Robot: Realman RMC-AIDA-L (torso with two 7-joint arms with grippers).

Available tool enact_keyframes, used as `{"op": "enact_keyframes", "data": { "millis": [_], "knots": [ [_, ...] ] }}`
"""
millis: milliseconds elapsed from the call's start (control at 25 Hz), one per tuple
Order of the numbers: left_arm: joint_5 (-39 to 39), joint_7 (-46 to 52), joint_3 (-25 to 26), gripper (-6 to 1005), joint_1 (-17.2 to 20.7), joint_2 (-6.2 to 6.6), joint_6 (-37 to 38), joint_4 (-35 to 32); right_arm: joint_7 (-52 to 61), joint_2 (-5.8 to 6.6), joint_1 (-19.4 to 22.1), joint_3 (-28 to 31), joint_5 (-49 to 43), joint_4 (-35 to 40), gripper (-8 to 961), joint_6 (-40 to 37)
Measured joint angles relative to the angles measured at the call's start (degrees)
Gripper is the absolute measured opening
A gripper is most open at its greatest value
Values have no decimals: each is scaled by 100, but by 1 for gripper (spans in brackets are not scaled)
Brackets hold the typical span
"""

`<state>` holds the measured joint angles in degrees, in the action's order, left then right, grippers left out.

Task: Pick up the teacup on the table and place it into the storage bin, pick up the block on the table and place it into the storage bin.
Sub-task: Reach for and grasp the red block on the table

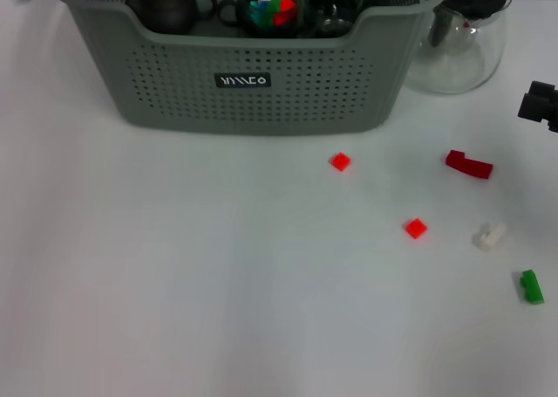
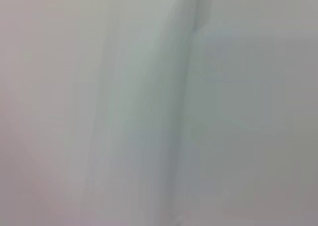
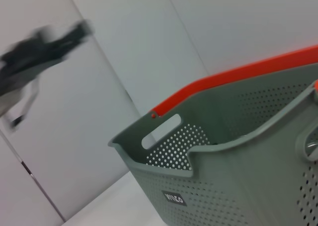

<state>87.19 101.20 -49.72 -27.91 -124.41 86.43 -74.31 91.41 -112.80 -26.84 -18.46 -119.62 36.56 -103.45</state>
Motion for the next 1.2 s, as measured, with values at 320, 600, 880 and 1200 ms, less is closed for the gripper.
{"op": "enact_keyframes", "data": {
  "millis": [320,600,880,1200],
  "knots": [
    [1268,-3007,1197,785,546,-19,2195,2029,-36,23,78,-258,-130,65,518,-104],
    [2616,-3875,1413,785,512,9,1615,3364,28,-103,-48,-1365,-834,930,518,-465],
    [2764,-3887,1432,785,505,7,1514,3493,939,-426,-454,-1760,-1989,2475,517,-705],
    [2836,-3906,1715,785,521,11,1514,3667,2432,-505,-812,-2187,-3132,3262,517,-456]
  ]
}}
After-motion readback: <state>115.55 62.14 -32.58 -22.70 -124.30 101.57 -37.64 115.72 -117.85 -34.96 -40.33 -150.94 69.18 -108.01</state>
